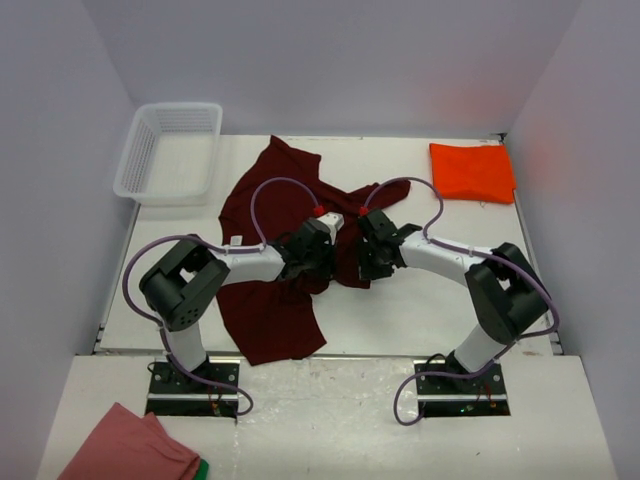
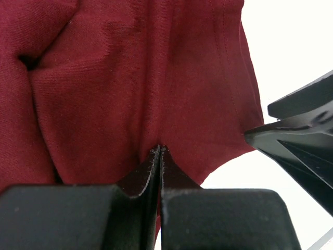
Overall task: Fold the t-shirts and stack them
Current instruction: Flatten out the tshirt
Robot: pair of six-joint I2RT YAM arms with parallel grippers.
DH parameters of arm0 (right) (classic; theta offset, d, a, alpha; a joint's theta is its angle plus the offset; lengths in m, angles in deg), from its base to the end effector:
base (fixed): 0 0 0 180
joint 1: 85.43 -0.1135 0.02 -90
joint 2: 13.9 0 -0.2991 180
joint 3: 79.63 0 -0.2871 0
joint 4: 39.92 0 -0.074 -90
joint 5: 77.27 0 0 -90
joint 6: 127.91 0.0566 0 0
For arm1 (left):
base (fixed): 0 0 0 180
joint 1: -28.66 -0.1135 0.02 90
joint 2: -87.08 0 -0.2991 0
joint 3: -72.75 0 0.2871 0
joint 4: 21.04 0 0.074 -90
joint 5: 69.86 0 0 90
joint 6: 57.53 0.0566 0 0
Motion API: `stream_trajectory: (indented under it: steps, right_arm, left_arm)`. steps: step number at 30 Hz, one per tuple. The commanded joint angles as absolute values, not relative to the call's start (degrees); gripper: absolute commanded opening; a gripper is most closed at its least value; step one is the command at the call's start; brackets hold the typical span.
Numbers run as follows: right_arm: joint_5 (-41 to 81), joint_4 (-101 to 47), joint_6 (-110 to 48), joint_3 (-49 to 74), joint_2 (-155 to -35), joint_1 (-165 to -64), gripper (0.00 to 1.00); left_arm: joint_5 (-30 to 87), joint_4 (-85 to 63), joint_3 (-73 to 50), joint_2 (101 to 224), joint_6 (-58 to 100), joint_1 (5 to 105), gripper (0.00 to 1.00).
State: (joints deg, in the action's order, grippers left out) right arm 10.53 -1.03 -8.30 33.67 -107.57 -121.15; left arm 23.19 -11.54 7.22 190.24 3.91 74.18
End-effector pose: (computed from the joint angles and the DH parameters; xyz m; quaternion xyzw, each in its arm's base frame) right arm 0.2841 0.2016 0.1626 -0.0481 0.9765 0.0970 0.1861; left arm 0.2811 -0.2906 0.1338 0.1468 0.9189 -0.2398 0.2767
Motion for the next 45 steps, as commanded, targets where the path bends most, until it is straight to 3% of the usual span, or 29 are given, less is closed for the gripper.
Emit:
stream_trajectory:
  steps: [1,19,31,33,40,45]
  right_arm:
    - [8.34,-2.46,-6.35,34.08,-108.29,-122.08,0.37]
    - [6.84,-2.37,-0.55,35.92,-112.33,-127.08,0.27]
    - [4.38,-1.67,2.52,36.01,-111.29,-128.58,0.0]
    - [3.42,-1.06,2.96,36.01,-109.89,-128.58,0.0]
    - [0.25,2.72,0.42,31.89,-106.89,-128.58,0.0]
    - [-0.54,4.83,-2.13,28.63,-104.43,-128.49,0.0]
  left_arm:
    - [24.45,-7.75,9.71,189.74,3.29,74.45,0.0]
    - [25.51,-7.92,9.45,188.95,3.91,74.45,0.0]
    - [24.72,-7.92,9.01,189.82,5.22,74.37,0.0]
    - [24.02,-7.92,7.88,190.26,5.49,74.28,0.0]
    - [14.54,-1.96,-0.21,192.99,5.58,73.4,0.01]
    - [0.92,4.02,-1.9,184.85,4.0,74.1,0.12]
